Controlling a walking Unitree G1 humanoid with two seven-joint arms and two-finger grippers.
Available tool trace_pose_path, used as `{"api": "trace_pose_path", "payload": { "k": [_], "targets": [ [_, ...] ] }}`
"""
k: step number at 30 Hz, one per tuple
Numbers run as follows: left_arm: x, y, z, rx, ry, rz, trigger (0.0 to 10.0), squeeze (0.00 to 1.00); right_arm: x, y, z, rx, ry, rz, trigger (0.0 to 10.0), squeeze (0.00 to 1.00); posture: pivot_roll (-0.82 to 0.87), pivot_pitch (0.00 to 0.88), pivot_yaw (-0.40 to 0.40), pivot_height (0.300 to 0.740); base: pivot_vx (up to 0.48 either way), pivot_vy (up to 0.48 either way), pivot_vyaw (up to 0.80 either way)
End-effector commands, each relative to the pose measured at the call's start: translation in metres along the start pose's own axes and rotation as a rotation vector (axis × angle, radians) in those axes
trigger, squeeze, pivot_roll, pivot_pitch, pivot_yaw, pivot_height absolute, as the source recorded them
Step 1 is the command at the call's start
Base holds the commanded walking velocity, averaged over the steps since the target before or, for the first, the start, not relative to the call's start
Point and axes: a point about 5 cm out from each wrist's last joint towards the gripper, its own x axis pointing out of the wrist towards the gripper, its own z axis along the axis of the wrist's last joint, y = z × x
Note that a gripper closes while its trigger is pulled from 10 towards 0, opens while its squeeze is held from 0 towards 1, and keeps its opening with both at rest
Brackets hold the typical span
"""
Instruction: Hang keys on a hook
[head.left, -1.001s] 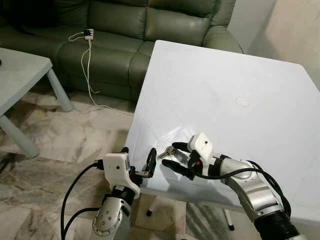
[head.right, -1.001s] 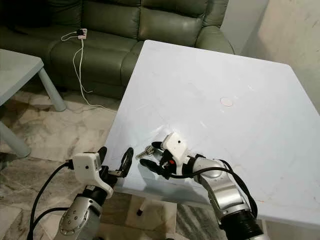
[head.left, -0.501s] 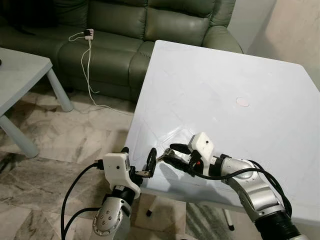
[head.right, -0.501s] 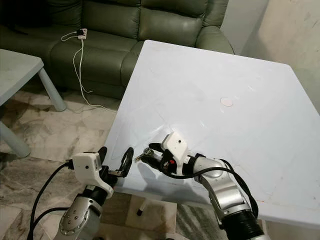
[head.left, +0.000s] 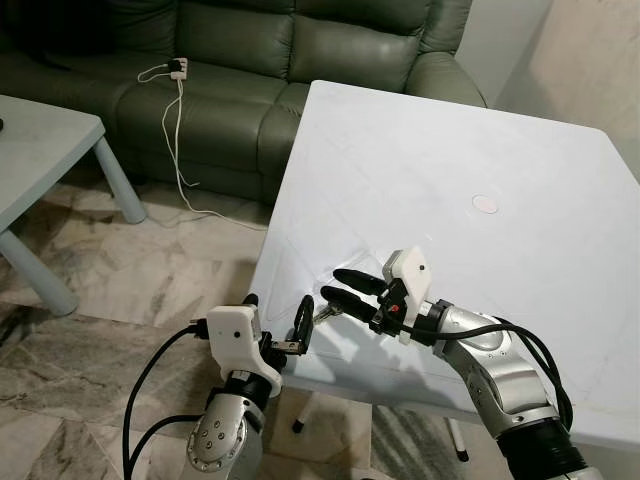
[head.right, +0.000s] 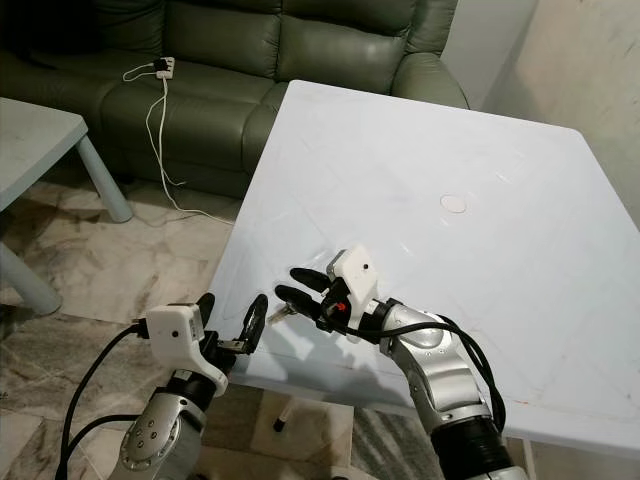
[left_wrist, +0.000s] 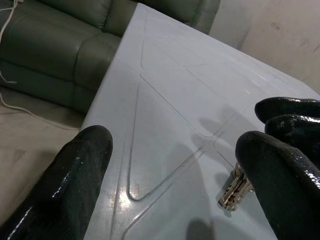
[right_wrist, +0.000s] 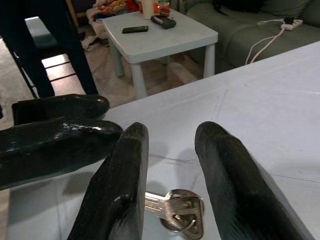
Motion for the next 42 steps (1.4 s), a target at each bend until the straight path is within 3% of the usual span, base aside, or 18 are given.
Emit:
{"api": "trace_pose_path", "payload": {
  "k": [1, 15, 23, 29, 36, 42],
  "targets": [
    [0.003, -0.013, 0.005, -0.048, -0.029, -0.017, 10.0, 0.00, -0.002, 0.004, 0.000, -0.023, 0.013, 0.019, 10.0, 0.00, 0.04, 0.115, -0.156, 0.740, 0.000, 0.000, 0.00],
    [0.003, -0.013, 0.006, -0.048, -0.028, -0.015, 10.0, 0.00, 0.005, 0.020, -0.018, -0.106, 0.147, 0.010, 10.0, 0.00, 0.04, 0.124, -0.154, 0.740, 0.000, 0.000, 0.00],
    [0.003, -0.013, 0.006, -0.045, -0.028, -0.011, 10.0, 0.00, 0.001, 0.012, -0.023, -0.155, 0.212, -0.046, 10.0, 0.00, 0.04, 0.129, -0.153, 0.740, 0.000, 0.000, 0.00],
    [0.003, -0.012, 0.007, -0.046, -0.031, -0.009, 10.0, 0.00, -0.018, -0.004, -0.028, -0.159, 0.266, -0.106, 10.0, 0.00, 0.04, 0.130, -0.154, 0.740, 0.000, 0.000, 0.00],
    [0.003, -0.012, 0.007, -0.045, -0.032, -0.013, 10.0, 0.00, -0.056, -0.018, -0.033, -0.152, 0.290, -0.143, 10.0, 0.00, 0.02, 0.129, -0.147, 0.740, 0.000, 0.000, 0.00],
    [0.005, -0.012, 0.008, -0.044, -0.031, -0.025, 10.0, 0.00, -0.085, -0.014, -0.033, -0.139, 0.259, -0.128, 10.0, 0.00, 0.01, 0.129, -0.138, 0.740, 0.000, 0.000, 0.00]
  ]
}}
